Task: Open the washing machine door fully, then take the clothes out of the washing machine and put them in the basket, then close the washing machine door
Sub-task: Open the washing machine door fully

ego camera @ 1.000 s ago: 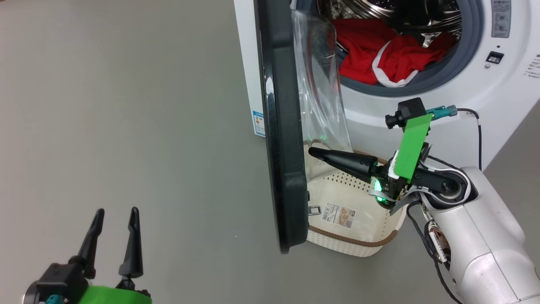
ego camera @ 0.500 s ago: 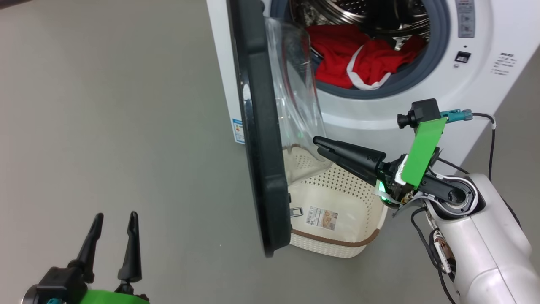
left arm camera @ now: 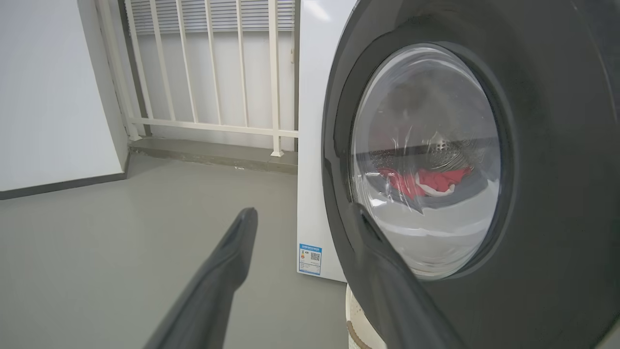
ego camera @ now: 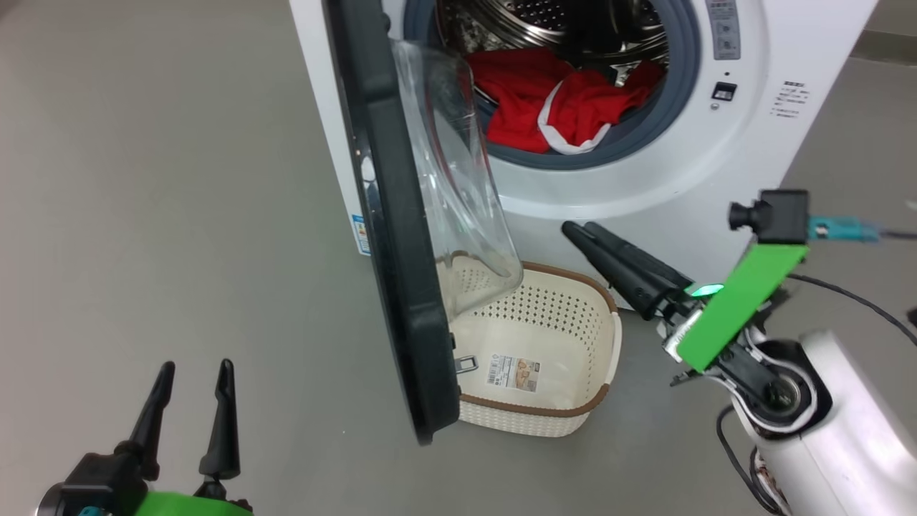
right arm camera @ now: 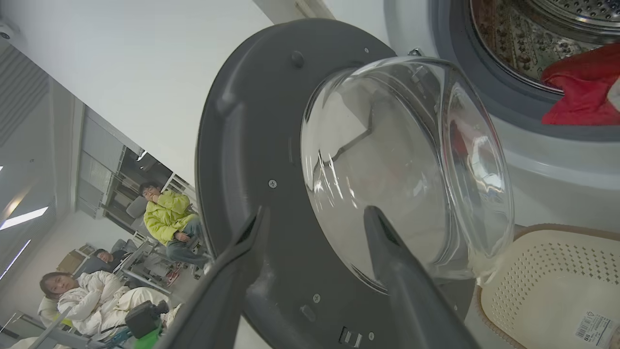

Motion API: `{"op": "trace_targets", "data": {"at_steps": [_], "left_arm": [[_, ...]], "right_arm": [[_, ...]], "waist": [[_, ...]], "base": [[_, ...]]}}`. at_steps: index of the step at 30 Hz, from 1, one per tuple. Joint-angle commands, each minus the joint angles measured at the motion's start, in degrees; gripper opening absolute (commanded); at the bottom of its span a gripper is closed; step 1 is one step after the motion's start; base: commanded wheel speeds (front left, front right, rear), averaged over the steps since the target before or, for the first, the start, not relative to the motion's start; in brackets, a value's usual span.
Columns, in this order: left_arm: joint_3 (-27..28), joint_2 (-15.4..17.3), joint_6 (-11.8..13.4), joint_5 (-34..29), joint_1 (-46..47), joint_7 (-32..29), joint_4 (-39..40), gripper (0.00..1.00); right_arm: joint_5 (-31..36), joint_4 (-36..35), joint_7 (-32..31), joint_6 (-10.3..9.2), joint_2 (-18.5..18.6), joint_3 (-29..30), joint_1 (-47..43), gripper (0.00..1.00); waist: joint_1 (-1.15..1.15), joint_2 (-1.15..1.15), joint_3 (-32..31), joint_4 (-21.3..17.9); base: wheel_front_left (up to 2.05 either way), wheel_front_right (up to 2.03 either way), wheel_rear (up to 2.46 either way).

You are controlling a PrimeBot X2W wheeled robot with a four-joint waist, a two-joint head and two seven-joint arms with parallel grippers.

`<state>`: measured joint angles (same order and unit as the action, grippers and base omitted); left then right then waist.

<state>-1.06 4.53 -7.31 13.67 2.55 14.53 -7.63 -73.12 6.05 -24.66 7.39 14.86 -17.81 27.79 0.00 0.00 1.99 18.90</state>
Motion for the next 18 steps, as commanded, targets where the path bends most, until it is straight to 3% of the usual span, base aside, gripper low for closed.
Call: {"op": "trace_targets", "data": {"at_steps": [1, 10, 18], "left_arm": [[1.93, 1.07, -0.18, -0.42, 0.67, 0.47, 1.38, 1.00], [2.51, 0.90, -0.18, -0.53, 0.51, 0.47, 2.03, 1.00], [2.87, 1.02, -0.18, -0.69, 0.08, 0.47, 2.30, 1.00]], "right_arm": [[1.41, -3.06, 4.22, 0.10, 0.89, -1.27, -1.02, 1.00], [7.59, -5.58, 19.66, 0.10, 6.58, -3.63, -6.58, 1.00], [13.63, -3.52, 30.37, 0.10, 9.13, -7.17, -9.26, 1.00]], "waist": [[0.00, 0.00, -0.30, -0.64], [0.00, 0.00, -0.29, -2.20], [0.00, 0.00, -0.19, -4.91]], "base": [[0.00, 0.00, 0.00], [0.00, 0.00, 0.00], [0.00, 0.00, 0.00]]}}
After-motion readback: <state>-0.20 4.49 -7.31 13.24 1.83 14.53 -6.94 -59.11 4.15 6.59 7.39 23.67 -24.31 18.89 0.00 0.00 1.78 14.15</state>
